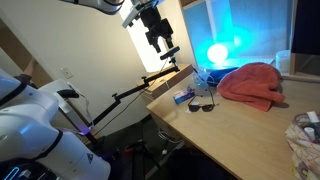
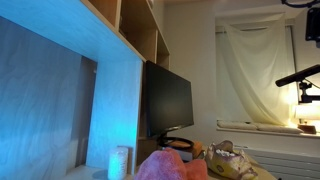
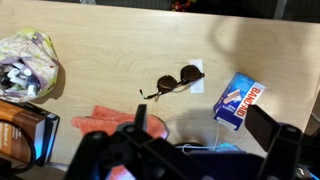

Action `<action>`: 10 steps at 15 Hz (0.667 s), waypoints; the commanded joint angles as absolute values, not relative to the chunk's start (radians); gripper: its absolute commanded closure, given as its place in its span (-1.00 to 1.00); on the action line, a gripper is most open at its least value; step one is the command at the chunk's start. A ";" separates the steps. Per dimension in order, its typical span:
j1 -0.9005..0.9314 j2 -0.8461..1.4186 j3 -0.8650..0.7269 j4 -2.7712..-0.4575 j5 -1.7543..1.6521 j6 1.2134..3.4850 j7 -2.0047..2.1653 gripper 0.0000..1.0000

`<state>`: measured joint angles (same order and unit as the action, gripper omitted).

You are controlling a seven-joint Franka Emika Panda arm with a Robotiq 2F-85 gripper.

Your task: Fold the sunglasses.

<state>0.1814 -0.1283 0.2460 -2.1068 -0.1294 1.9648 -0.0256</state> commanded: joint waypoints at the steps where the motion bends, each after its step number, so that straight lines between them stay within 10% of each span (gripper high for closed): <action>1: 0.189 -0.143 0.233 -2.126 -0.134 1.977 -0.018 -1.00; 10: 0.226 0.044 0.258 -2.090 -0.153 1.952 -0.012 -1.00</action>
<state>0.2022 -0.0252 0.2499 -2.1250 -0.1298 1.9648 -0.0245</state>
